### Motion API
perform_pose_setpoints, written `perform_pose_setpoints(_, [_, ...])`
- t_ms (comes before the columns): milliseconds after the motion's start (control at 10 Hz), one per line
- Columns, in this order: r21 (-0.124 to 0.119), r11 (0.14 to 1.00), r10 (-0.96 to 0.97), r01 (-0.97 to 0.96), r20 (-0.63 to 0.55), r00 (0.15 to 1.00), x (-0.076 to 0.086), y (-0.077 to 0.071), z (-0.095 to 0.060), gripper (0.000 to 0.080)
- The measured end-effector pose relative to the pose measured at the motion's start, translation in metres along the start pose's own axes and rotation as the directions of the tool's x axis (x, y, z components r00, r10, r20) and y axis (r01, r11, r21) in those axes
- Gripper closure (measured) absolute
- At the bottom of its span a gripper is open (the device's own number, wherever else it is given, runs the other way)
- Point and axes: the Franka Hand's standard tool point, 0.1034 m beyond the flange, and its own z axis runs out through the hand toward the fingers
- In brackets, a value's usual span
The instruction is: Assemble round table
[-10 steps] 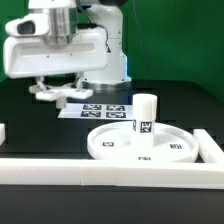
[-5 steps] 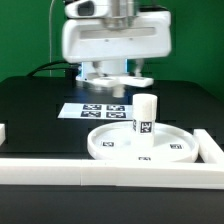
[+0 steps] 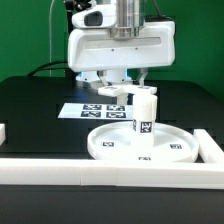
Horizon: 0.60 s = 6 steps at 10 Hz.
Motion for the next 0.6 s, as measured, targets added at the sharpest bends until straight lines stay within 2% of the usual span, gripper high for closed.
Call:
perform_pose_setpoints(300, [0.01,1.0,0.018,-0.018,-0.009,1.0,0.026,-0.025,-0.029,0.0347])
perform_pose_setpoints(400, [0.007,1.0,0.006,-0.006,-0.018,1.0,0.032,-0.028,-0.033,0.0347])
perform_pose_setpoints(600, [0.007,1.0,0.01,-0.009,-0.011,1.0,0.03,-0.027,-0.03,0.0347])
